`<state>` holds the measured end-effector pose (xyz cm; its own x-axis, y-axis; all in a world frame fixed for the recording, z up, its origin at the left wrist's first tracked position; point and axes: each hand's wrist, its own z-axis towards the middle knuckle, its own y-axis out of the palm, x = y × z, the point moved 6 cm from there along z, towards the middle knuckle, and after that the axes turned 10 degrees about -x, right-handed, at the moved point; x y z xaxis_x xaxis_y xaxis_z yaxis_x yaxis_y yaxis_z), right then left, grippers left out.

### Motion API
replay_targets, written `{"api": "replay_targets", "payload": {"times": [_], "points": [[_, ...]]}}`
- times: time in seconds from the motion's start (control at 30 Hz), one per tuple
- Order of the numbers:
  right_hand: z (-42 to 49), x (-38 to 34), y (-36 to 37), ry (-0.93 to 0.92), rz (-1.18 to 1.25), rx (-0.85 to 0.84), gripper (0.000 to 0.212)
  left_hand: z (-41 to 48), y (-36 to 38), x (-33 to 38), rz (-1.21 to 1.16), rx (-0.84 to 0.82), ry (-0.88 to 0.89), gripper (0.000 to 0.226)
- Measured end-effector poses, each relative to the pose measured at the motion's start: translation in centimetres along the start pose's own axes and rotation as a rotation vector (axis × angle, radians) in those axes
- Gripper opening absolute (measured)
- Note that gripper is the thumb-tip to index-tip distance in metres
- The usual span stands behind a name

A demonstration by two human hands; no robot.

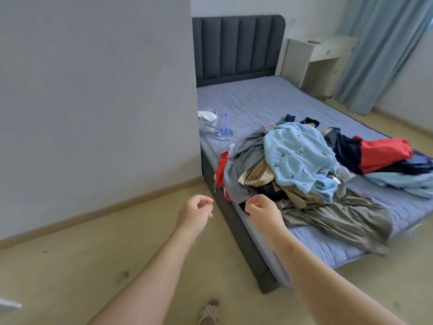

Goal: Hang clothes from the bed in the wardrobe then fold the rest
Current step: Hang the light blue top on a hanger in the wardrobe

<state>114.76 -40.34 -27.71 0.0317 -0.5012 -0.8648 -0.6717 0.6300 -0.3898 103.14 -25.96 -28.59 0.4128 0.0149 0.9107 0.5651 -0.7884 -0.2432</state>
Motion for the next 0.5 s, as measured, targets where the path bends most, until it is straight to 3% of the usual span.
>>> {"api": "replay_targets", "payload": {"times": [0.5], "points": [[17.2, 7.9, -14.9, 0.328, 0.118, 0.212, 0.016, 23.5, 17.4, 9.0, 0.156, -0.374, 0.012, 0.018]]}}
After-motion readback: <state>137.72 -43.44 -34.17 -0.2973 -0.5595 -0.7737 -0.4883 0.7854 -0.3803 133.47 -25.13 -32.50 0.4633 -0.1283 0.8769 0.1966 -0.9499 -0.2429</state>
